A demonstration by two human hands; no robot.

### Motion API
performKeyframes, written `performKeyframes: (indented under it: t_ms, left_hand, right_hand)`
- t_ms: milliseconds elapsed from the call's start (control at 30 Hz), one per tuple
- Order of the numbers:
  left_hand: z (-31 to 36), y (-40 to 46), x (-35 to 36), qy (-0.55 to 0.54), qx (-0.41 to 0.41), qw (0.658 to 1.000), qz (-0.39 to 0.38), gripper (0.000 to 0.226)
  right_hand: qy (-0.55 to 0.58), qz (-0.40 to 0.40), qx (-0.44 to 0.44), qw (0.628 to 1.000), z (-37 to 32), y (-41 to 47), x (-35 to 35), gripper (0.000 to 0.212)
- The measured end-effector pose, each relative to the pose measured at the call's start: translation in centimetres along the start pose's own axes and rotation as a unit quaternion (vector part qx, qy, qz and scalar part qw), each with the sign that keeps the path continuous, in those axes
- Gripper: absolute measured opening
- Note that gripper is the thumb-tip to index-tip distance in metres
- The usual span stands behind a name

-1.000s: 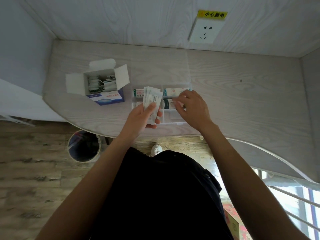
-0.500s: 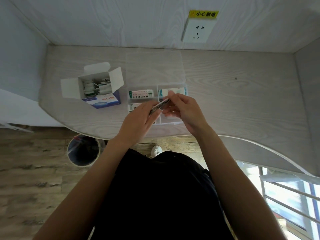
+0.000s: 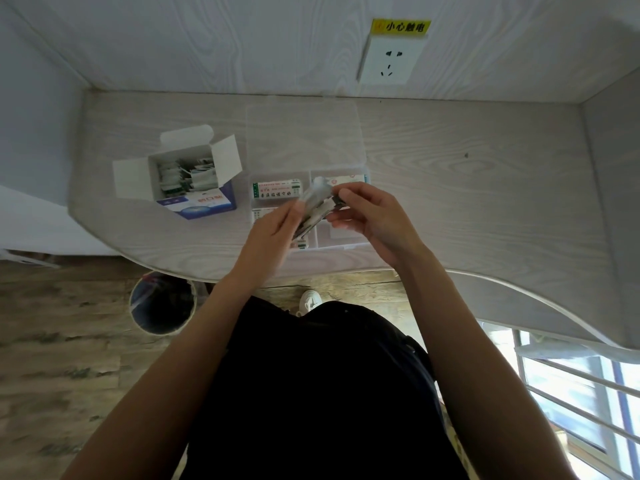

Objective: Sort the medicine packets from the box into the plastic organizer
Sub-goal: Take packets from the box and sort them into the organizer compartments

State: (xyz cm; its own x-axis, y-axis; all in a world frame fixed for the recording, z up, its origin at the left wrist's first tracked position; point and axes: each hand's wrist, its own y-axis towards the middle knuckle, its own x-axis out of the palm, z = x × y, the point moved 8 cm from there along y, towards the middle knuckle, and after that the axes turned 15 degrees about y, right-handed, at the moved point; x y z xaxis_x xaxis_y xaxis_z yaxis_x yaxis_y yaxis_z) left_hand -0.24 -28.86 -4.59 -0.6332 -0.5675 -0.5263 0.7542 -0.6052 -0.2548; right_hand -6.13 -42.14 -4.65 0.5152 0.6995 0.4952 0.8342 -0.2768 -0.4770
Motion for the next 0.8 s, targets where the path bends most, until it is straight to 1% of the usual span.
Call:
performKeyframes:
  t_ms: [67, 167, 267, 300, 367, 433, 467, 533, 600, 667, 733, 800]
  left_hand:
    - [-0.6, 0.3, -0.1, -0.031, -0.025, 0.999, 0.006, 0.027]
    - [-1.2, 0.7, -0.4, -0.069, -0.053, 0.996, 0.006, 0.025]
    - [-1.5, 0.9, -0.9, -0.055, -0.073, 0.996, 0.023, 0.022]
    - [-1.7, 0.9, -1.1, -0.051, -0.079, 0.995, 0.031, 0.019]
    - [-2.2, 0.8, -1.2, -0.079, -0.102, 0.991, 0.038, 0.015]
    - [-2.5, 0.5, -1.3, -0.128, -0.117, 0.984, 0.05, 0.013]
    - [-2.6, 0.3, -1.4, -0.144, -0.117, 0.981, 0.057, 0.013]
    - [-2.7, 0.0, -1.5, -0.164, -0.116, 0.977, 0.064, 0.016]
    - [-3.0, -0.2, -1.4, -0.18, -0.123, 0.974, 0.061, 0.02]
    - [-3.1, -0.4, -1.4, -0.186, -0.128, 0.972, 0.057, 0.022]
    - [-3.3, -0.5, -1.4, -0.193, -0.138, 0.97, 0.058, 0.022]
    - [-3.5, -0.5, -1.4, -0.201, -0.148, 0.967, 0.058, 0.021]
  right_hand:
    - [0.003, -0.003, 0.008, 1.0, 0.0, 0.1, 0.2, 0.012]
    - [-0.01, -0.005, 0.023, 1.0, 0.1, 0.4, 0.3, 0.015]
    - [-0.073, -0.001, 0.024, 0.997, 0.2, 0.5, 0.0, 0.019]
    - [-0.105, -0.001, 0.017, 0.994, 0.2, 0.5, -0.2, 0.021]
    - [-0.159, 0.002, -0.007, 0.987, -0.4, 0.4, -0.8, 0.025]
    - [-0.189, 0.032, -0.049, 0.98, -1.6, 0.4, -2.1, 0.026]
    - [-0.203, 0.061, -0.078, 0.974, -2.4, 0.4, -3.0, 0.025]
    - [-0.257, 0.135, -0.145, 0.946, -4.1, 0.3, -5.1, 0.023]
    - [-0.337, 0.189, -0.189, 0.903, -5.1, 0.4, -6.4, 0.023]
    - [-0.426, 0.2, -0.201, 0.859, -5.1, 0.8, -6.4, 0.022]
    - [-0.508, 0.193, -0.205, 0.814, -4.5, 1.3, -5.5, 0.021]
    - [-0.563, 0.184, -0.191, 0.783, -3.6, 1.7, -4.6, 0.02]
